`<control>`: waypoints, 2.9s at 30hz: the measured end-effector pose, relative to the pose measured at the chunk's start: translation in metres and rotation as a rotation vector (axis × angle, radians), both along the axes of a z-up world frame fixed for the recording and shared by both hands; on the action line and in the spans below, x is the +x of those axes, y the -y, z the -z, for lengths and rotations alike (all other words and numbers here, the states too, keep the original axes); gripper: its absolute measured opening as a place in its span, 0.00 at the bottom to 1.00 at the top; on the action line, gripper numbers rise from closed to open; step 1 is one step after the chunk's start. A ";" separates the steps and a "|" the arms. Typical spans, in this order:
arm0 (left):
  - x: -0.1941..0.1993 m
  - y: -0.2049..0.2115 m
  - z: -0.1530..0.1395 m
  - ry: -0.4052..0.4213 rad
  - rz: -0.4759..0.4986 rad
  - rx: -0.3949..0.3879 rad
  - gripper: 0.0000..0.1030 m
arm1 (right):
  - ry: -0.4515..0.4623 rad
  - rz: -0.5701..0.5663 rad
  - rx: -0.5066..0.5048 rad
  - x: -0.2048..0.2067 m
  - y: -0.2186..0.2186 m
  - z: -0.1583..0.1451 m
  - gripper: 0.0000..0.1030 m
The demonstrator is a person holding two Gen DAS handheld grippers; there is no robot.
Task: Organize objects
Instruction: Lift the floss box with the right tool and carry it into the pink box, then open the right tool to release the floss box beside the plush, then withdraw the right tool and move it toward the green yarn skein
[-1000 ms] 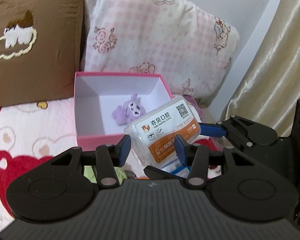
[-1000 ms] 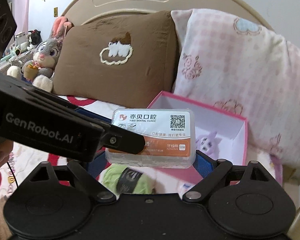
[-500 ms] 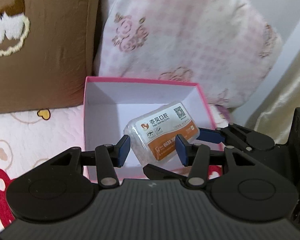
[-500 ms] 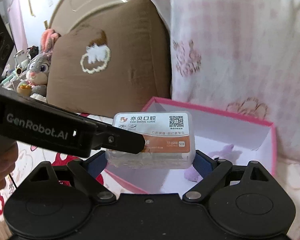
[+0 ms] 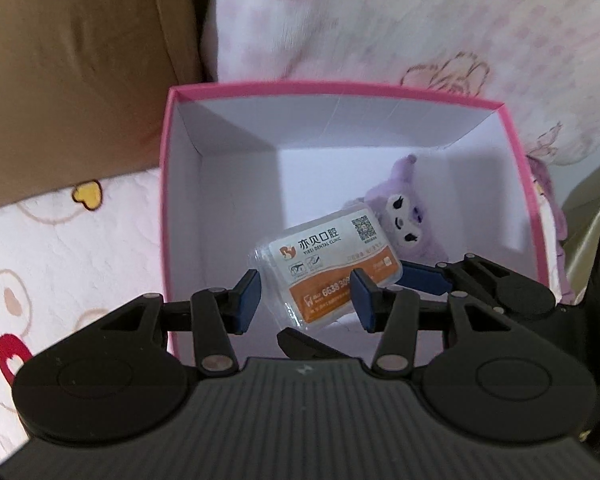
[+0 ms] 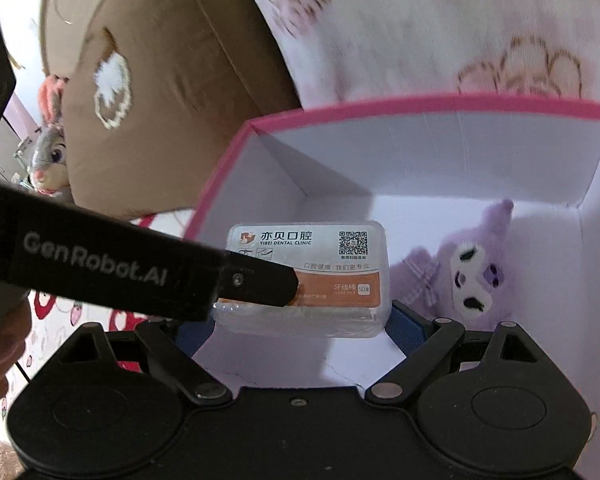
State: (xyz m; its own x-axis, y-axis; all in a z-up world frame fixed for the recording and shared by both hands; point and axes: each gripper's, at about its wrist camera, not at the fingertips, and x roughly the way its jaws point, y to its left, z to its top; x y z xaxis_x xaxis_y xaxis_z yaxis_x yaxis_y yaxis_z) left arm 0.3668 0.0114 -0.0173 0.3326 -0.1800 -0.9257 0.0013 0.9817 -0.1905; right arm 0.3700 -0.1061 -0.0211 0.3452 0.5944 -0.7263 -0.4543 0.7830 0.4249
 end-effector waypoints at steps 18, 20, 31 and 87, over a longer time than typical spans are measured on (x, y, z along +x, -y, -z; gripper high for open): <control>0.013 -0.002 0.047 -0.076 -0.062 -0.102 0.37 | -0.018 -0.058 -0.195 0.004 0.005 0.012 0.60; 0.010 -0.001 0.048 -0.061 -0.062 -0.104 0.37 | -0.024 -0.031 -0.220 0.005 0.011 0.015 0.43; 0.021 0.036 0.057 -0.034 -0.061 -0.116 0.36 | -0.004 0.067 -0.301 0.011 0.043 0.012 0.31; -0.150 0.010 -0.114 0.191 0.235 0.014 0.39 | 0.221 0.128 -0.287 -0.186 0.071 -0.141 0.39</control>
